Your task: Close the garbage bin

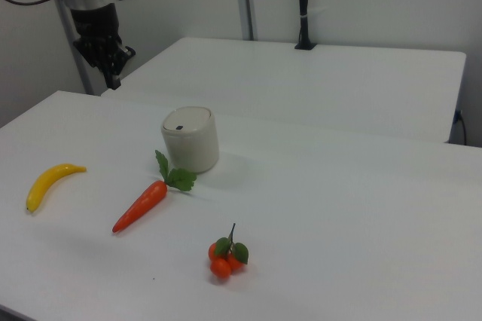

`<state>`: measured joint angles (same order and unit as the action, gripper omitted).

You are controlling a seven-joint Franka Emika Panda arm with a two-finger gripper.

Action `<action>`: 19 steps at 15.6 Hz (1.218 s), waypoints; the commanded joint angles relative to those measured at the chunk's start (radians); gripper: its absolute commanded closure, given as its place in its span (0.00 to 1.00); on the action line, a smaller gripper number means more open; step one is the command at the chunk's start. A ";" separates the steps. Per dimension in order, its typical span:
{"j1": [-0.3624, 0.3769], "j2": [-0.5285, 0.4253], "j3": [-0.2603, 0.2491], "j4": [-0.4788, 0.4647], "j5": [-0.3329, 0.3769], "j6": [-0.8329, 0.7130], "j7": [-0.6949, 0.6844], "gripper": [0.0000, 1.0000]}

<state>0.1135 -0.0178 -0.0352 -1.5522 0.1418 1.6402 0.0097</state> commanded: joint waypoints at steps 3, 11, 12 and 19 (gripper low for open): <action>0.009 -0.036 -0.005 -0.112 0.039 0.159 -0.026 0.59; 0.017 -0.025 -0.003 -0.112 0.024 0.155 -0.031 0.00; 0.017 -0.024 -0.003 -0.112 0.022 0.150 -0.031 0.00; 0.034 -0.021 -0.005 -0.106 -0.085 0.142 -0.036 0.00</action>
<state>0.1263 -0.0266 -0.0325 -1.6398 0.0921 1.7723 -0.0109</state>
